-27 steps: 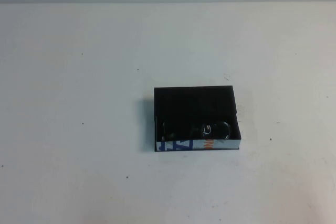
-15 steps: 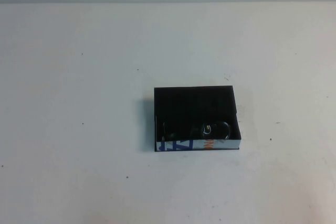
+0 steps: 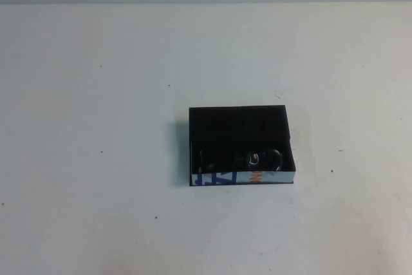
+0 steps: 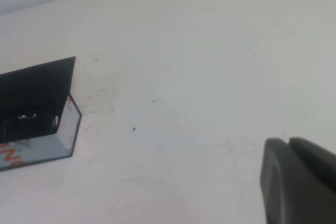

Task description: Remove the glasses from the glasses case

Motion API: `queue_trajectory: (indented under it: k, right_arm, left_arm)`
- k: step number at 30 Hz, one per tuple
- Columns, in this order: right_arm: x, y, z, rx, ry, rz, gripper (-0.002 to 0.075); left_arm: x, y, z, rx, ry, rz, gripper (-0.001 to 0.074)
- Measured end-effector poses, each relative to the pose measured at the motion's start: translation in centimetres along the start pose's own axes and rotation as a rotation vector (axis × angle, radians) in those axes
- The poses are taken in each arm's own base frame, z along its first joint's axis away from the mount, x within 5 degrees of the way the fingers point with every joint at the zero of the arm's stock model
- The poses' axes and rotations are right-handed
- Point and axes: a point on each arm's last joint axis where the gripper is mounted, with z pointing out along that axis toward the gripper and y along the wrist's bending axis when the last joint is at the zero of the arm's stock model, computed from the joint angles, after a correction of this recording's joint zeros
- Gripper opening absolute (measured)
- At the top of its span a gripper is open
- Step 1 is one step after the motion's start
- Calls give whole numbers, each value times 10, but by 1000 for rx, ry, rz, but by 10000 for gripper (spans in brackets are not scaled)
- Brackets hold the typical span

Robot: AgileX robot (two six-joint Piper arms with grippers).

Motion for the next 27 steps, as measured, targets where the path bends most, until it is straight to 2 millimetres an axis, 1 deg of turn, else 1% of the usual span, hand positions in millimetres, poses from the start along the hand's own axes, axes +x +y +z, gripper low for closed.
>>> queue_trajectory:
  k: [5,12,14,18,20,23,27]
  right_arm:
    - [0,3,0,-30,4,95,-18]
    - [0,9,0,-100,12,314,-18]
    - [-1,12,-1,-135,16,425,-18]
    - [-6,19,-2,-226,18,719,-18]
    - [-8,20,-3,-247,3,804,-18]
    - [-10,19,-3,-248,-18,831,-18]
    - [-11,17,-2,-223,-44,771,-18]
  left_arm:
    - [0,0,0,0,0,0,-5]
    - [0,0,0,0,0,0,-4]
    - [0,0,0,0,0,0,-4]
    - [0,0,0,0,0,0,-5]
    - [0,0,0,0,0,0,-4]
    - [0,0,0,0,0,0,-4]
    - [0,0,0,0,0,0,-4]
